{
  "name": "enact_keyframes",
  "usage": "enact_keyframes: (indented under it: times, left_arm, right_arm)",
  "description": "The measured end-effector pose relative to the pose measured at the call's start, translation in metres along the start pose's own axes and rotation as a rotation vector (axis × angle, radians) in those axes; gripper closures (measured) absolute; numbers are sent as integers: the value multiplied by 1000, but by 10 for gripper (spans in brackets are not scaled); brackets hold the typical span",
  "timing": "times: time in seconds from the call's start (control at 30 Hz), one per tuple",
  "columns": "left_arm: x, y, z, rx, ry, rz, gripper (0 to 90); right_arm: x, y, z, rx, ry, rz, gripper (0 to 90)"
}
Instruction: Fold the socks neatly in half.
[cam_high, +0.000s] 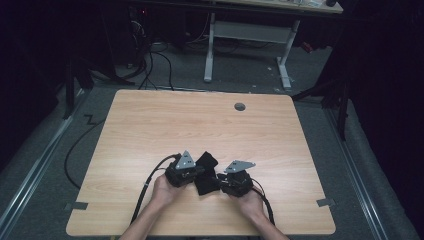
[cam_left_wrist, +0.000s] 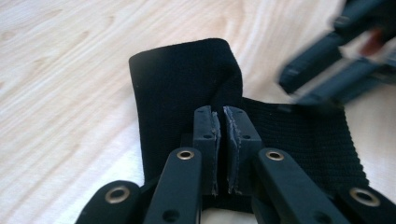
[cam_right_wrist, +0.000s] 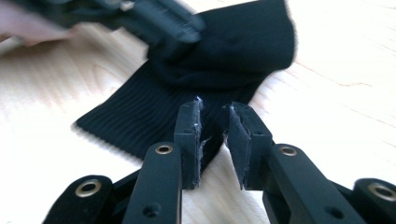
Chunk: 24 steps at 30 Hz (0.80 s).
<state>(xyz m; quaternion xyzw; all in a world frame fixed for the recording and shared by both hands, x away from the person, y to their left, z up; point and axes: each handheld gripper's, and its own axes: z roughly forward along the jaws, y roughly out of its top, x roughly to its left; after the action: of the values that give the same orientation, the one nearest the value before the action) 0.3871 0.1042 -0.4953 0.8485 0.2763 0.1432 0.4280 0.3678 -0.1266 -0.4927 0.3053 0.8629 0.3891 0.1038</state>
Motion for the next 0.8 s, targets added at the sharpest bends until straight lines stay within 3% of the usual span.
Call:
enact_keyframes:
  times: [0.17, 0.4, 0.57, 0.8]
  left_arm:
    - [16, 5, 6, 7, 0, -13, 842]
    - [17, 11, 3, 7, -2, -5, 843]
    - [8, 16, -11, -32, -15, 3, 843]
    - [-18, 13, -21, -17, -26, 58, 841]
  right_arm:
    - [3, 2, 3, -3, 9, -10, 728]
    - [-1, 3, 15, 11, 16, 30, 692]
    - [-2, 3, 16, 12, 16, 43, 688]
    - [-2, 3, 16, 10, 8, 48, 682]
